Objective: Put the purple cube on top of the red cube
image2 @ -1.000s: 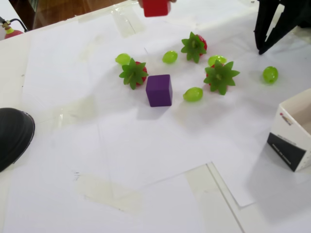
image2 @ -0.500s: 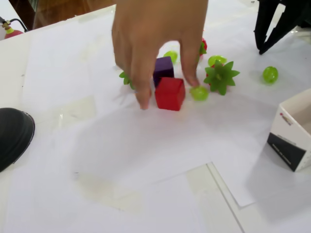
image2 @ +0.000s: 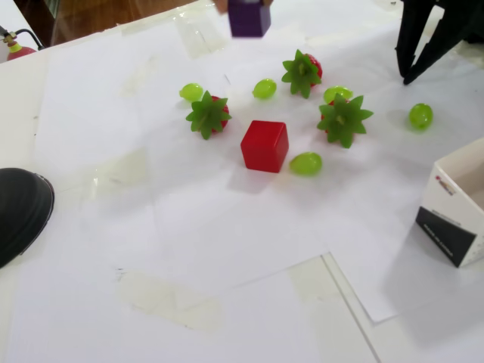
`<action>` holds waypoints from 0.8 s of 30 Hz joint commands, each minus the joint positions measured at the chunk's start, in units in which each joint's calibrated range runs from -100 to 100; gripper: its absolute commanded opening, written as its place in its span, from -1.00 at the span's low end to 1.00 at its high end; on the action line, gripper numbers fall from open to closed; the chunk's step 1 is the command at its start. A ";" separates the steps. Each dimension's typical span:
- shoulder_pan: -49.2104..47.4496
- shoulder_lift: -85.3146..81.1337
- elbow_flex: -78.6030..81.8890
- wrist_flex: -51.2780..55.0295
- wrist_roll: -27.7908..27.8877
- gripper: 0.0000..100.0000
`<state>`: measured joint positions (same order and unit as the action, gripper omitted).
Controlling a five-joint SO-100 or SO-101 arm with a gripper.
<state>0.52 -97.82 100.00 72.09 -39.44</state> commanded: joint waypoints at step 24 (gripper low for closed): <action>-1.33 0.31 -17.82 5.03 2.39 -1.00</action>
<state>-2.70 -97.00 94.48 71.07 -38.12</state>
